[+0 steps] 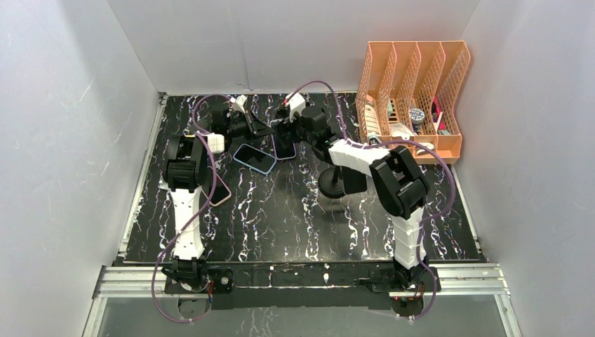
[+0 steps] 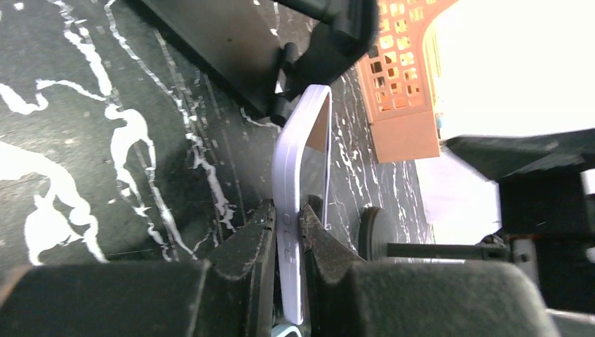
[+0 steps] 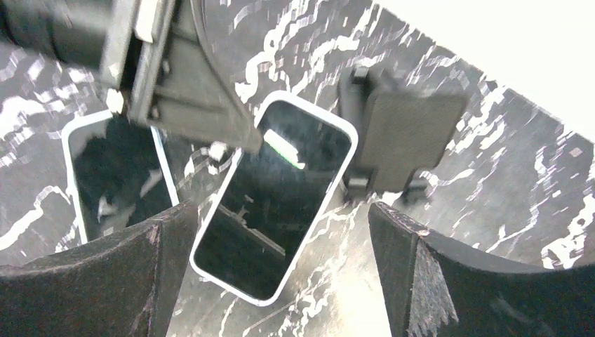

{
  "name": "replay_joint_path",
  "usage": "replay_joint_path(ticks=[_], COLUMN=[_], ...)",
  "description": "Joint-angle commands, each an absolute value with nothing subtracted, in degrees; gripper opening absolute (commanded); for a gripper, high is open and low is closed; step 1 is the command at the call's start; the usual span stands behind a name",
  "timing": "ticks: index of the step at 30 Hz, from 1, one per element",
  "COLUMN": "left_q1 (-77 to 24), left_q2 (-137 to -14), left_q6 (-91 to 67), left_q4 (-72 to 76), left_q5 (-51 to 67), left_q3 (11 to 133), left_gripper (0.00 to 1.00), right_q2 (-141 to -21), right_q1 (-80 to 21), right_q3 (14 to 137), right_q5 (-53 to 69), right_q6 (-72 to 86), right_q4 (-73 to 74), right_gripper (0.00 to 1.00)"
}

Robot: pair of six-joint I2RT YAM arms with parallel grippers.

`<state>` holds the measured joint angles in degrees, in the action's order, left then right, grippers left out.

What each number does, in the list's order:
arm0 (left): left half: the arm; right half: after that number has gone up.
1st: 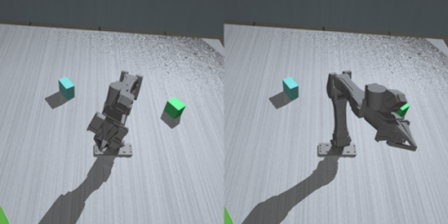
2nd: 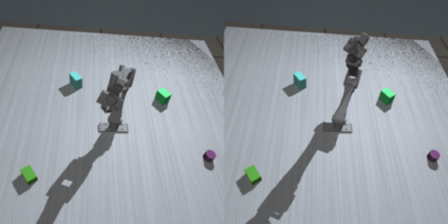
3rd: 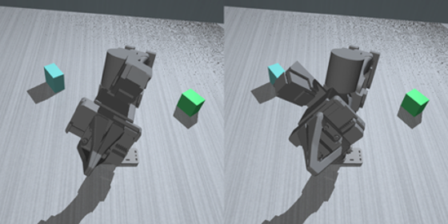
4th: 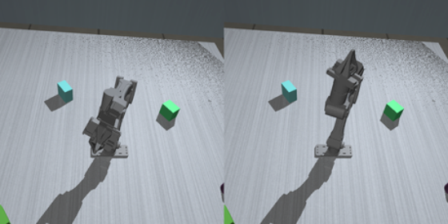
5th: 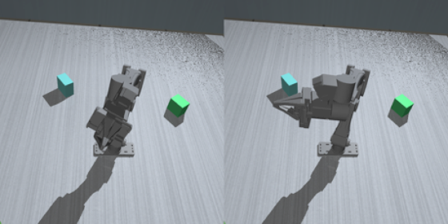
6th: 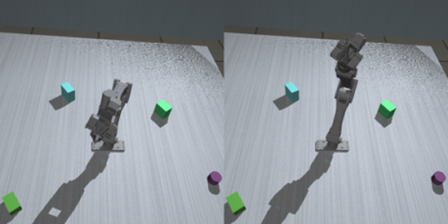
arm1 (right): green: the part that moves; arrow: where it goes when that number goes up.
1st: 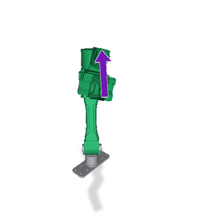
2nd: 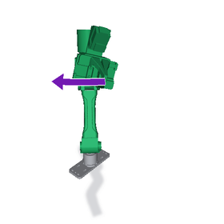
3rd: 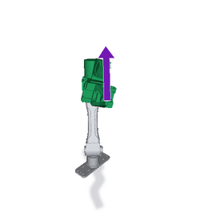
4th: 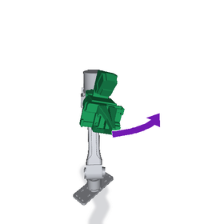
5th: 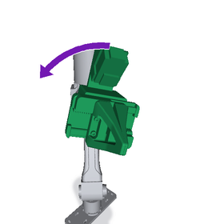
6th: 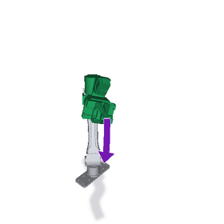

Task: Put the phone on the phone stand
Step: Pick up the phone at the center of the board.

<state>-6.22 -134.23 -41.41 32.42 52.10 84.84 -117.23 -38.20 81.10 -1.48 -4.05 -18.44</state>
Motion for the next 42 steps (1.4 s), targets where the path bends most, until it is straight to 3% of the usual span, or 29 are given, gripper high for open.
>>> replay_joint_path(ticks=[1,21,35,42], left_q1=[-7.38,-7.95,-12.79,-13.75], left_q2=[-127.29,-124.2,-126.96,-129.7], left_q6=[-41.96,-45.57,-36.04,-36.29], left_q4=[40.46,54.64,61.23,77.79], left_q5=[56.21,50.15,37.52,27.03], left_q3=[83.4,85.09,86.61,85.16], left_gripper=[0.0,0.0,0.0,0.0], right_q2=[-109.55,-101.27,-99.4,-99.64], right_q1=[-37.68,-37.1,-36.32,-35.96], right_q3=[80.65,80.58,78.42,77.9], right_q5=[-3.33,-5.2,-5.05,-4.45], right_q6=[-3.61,-7.11,-7.25,-6.85], right_q4=[-30.44,-31.91,-31.74,-31.38], right_gripper=[0.99,0.99,0.99,0.99])
